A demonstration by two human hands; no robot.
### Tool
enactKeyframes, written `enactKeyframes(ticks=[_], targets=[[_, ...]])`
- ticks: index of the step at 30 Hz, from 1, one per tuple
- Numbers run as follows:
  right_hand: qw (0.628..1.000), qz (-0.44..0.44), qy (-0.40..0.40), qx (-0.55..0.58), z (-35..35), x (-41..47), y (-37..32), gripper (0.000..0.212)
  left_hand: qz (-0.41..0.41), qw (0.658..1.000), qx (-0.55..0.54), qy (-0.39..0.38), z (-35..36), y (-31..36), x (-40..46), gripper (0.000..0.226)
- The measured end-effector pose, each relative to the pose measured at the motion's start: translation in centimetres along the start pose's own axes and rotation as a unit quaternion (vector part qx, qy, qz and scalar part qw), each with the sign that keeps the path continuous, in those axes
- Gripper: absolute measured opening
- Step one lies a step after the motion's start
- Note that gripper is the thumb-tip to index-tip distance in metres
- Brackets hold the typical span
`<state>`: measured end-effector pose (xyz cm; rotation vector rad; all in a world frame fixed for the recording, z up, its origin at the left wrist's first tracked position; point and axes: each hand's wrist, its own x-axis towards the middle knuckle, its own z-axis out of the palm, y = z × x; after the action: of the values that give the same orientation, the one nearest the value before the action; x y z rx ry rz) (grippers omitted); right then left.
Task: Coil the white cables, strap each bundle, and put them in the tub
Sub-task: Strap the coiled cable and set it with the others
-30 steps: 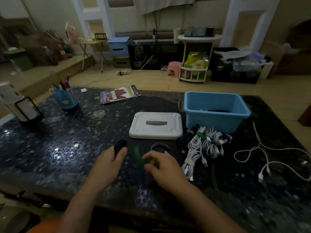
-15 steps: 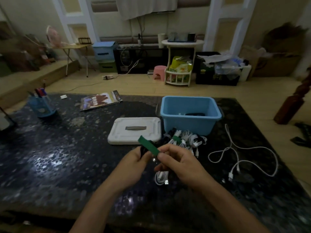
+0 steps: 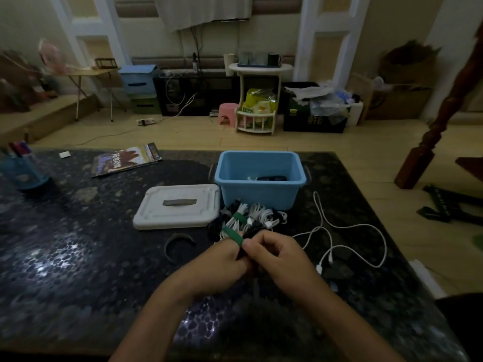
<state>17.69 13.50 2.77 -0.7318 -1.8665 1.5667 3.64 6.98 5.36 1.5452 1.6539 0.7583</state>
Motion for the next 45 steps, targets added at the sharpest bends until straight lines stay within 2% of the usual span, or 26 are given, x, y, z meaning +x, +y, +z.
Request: enactKeyframes(ticks=[3,5,7,9,11,15,18,21,26,30,32,34,37,41,45], targets=[[1.000,0.001,-0.003,0.003,-0.8,-0.1,-0.2,0.026,-0.047,0.990,-0.130,0.012,0.2,0.8,-0.1,0.020],[1.000,-0.007,-0.002,-0.007,-0.8,-0.2,-0.3,0.024,-0.090,0.966,-0.242,0.033,0.3,1.1,-0.1,0.014],[0.999,-0.011,0.009,-0.040,-0.6,-0.4,-0.2,0.025,-0.149,0.946,-0.284,0.036,0.4,1.4,0.0,0.034],[0.998,-0.015,0.026,-0.062,-0.6,-0.5,-0.2,0.025,-0.176,0.939,-0.290,0.051,0.6,1.5,0.3,0.043],[0.997,-0.016,0.039,-0.066,-0.6,-0.6,-0.3,0.025,-0.165,0.940,-0.288,0.085,0.7,1.6,0.6,0.042],[0.994,-0.004,0.042,-0.099,-1.0,-0.2,0.1,0.028,-0.090,0.956,-0.236,0.147,0.6,1.4,0.9,0.027],[0.992,0.003,0.022,-0.128,-1.3,-0.2,0.8,0.025,-0.076,0.961,-0.223,0.143,0.6,1.1,0.7,0.014],[0.980,0.007,0.042,-0.193,-1.5,-0.1,0.9,0.022,-0.062,0.964,-0.220,0.134,0.6,1.3,0.3,0.016],[0.992,0.082,-0.006,-0.093,-2.1,0.1,0.4,0.028,0.005,0.970,-0.201,0.136,0.1,1.4,0.0,0.021],[0.992,0.113,-0.046,-0.017,-2.9,0.2,0.0,0.011,0.027,0.973,-0.194,0.121,-0.3,1.1,-0.2,0.022],[0.988,0.139,-0.059,0.045,-3.8,0.3,-0.3,0.018,0.038,0.983,-0.142,0.109,-0.4,0.7,-0.2,0.025],[0.974,0.181,-0.063,0.118,-4.6,0.2,-1.1,0.027,0.058,0.991,-0.043,0.114,-0.3,0.0,0.0,0.037],[0.965,0.208,-0.043,0.155,-4.5,-0.1,-2.0,0.036,0.077,0.989,0.038,0.118,-0.1,-0.7,0.4,0.041],[0.982,0.155,0.033,0.101,-3.3,0.0,-1.4,0.023,0.067,0.988,0.067,0.119,0.4,-0.6,0.6,0.038],[0.982,0.135,0.061,0.115,-3.2,0.3,-0.7,0.019,0.049,0.983,-0.015,0.176,1.3,-0.1,0.8,0.012]])
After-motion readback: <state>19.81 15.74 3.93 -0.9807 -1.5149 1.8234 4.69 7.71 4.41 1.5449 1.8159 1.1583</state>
